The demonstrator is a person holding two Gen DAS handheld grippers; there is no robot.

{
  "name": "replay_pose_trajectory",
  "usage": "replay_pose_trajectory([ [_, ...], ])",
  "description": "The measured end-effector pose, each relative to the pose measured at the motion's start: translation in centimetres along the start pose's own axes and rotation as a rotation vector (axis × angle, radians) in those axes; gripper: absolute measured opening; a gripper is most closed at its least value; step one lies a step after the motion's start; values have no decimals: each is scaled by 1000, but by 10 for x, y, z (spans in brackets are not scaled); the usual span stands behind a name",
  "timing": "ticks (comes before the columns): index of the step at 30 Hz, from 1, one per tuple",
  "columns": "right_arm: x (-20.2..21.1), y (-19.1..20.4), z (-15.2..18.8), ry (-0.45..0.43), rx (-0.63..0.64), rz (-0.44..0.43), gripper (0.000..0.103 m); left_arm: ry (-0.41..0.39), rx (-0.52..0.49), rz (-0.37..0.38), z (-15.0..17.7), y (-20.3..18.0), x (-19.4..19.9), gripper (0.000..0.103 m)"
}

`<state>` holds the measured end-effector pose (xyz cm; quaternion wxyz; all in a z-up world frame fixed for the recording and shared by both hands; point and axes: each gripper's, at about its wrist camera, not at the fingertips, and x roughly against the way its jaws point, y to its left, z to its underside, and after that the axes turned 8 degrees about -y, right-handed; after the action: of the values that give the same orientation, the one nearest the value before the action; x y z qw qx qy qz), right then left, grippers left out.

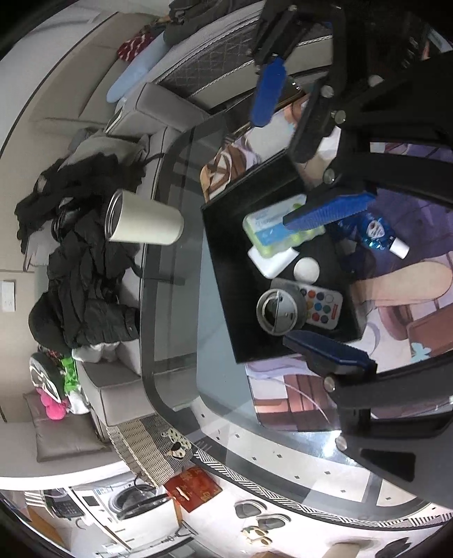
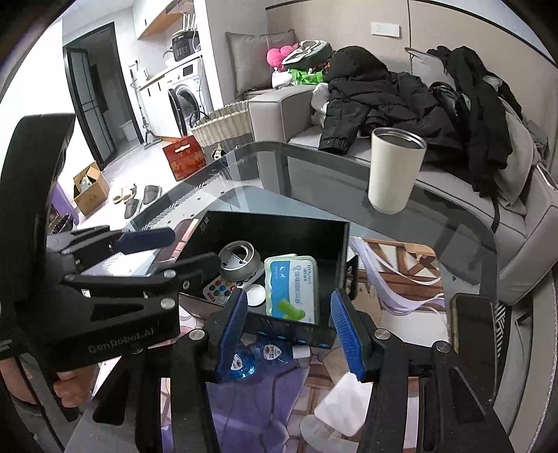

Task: Organize rigid objects
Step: 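Move the left gripper to a blue bottle while the right approaches the white charger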

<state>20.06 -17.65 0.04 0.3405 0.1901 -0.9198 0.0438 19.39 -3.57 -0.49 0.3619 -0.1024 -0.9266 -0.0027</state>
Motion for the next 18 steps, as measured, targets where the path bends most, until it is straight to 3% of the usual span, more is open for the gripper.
replay_pose_trajectory([
  [18, 10, -34, 41, 95, -45, 30, 51, 64, -103, 89, 27, -43, 15, 54],
])
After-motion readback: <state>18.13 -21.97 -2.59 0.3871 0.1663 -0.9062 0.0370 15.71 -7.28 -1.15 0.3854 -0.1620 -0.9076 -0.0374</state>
